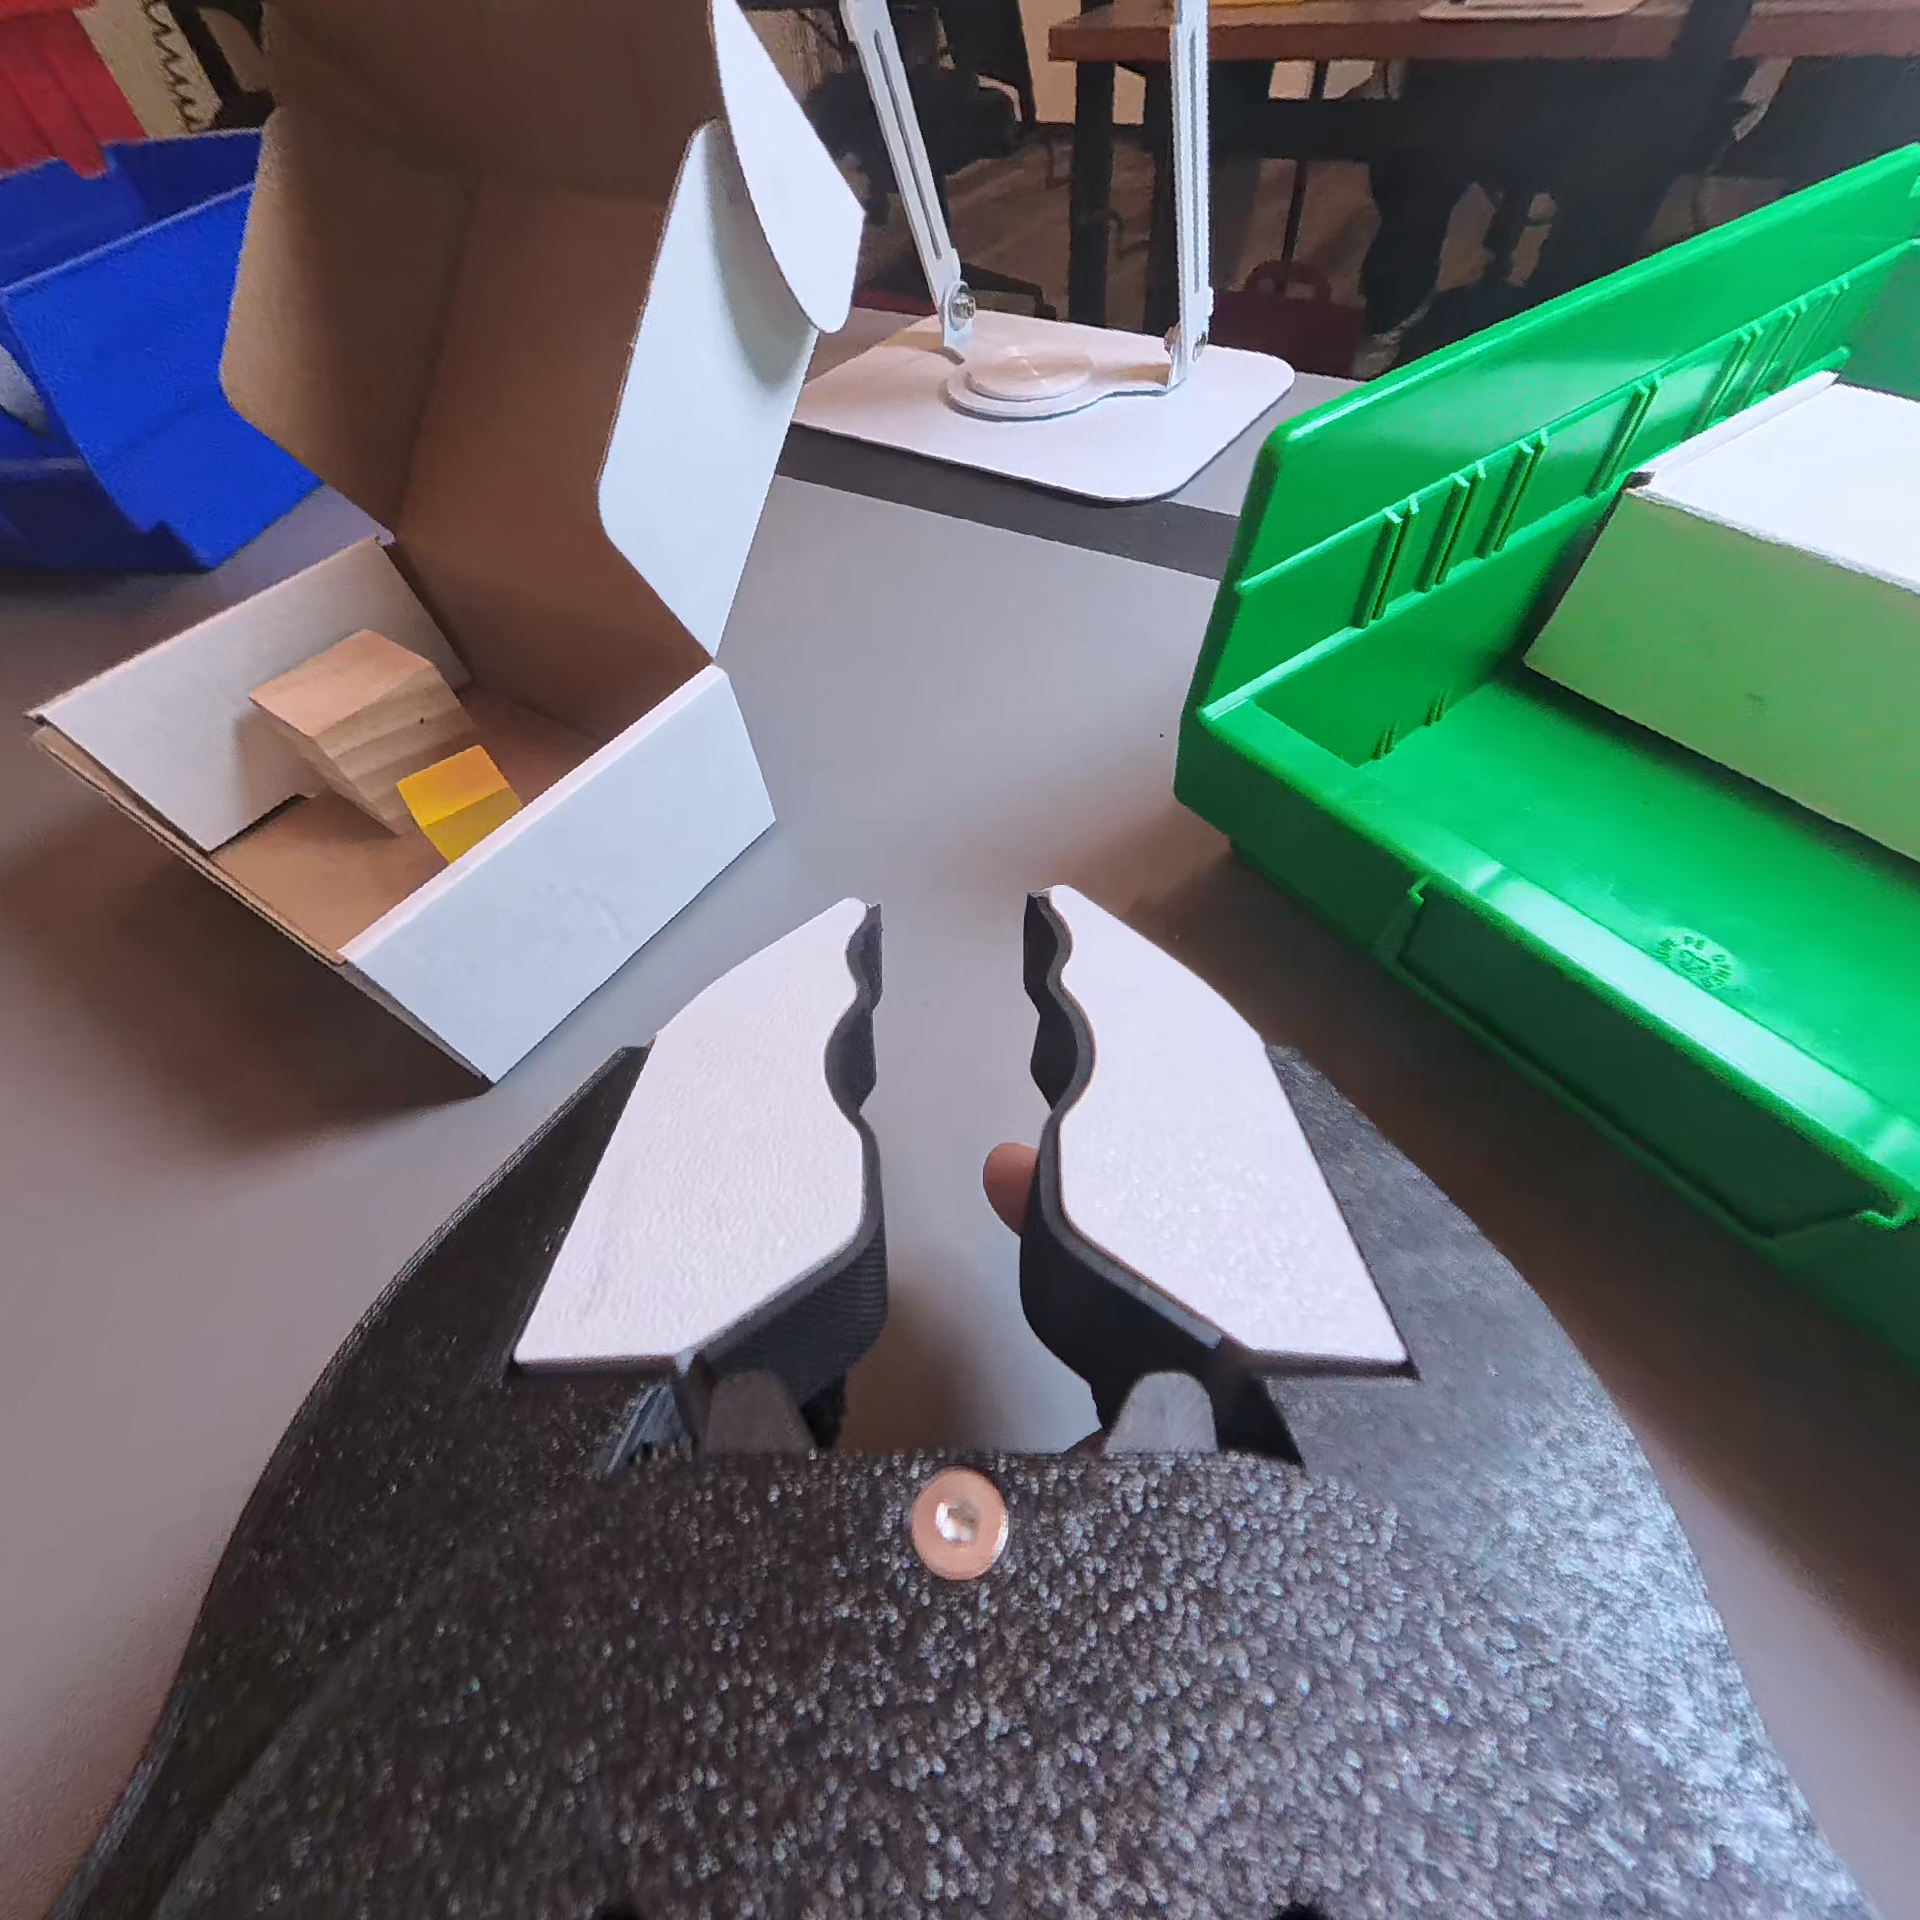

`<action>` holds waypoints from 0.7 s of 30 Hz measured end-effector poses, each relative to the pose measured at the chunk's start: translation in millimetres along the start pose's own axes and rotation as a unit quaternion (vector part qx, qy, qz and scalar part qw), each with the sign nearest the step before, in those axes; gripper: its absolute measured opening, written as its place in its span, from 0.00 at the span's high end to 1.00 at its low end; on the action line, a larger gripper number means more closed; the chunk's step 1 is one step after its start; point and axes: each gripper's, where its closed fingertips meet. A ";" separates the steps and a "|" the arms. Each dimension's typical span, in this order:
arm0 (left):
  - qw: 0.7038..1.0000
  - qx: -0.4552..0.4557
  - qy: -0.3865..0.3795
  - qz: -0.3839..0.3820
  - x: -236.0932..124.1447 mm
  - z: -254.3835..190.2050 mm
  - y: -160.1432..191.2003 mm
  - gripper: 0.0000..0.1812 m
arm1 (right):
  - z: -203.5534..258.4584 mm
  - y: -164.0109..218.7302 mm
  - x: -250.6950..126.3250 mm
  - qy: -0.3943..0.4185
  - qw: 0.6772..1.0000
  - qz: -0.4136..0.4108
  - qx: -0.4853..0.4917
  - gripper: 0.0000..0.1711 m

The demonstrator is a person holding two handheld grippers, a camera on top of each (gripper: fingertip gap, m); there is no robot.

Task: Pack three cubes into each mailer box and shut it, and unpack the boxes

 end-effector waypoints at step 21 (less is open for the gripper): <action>0.985 -0.109 -0.035 -0.127 -9.0 39.4 -26.1 0.87 | -8.6 -3.8 -9.8 0.002 1.000 -0.018 0.007 0.85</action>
Point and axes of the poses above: each gripper's, where its closed fingertips meet, x out along the fingers, y out of its underside, z = x × y across the jaws, and after that the axes turned 13 degrees about x, right-handed
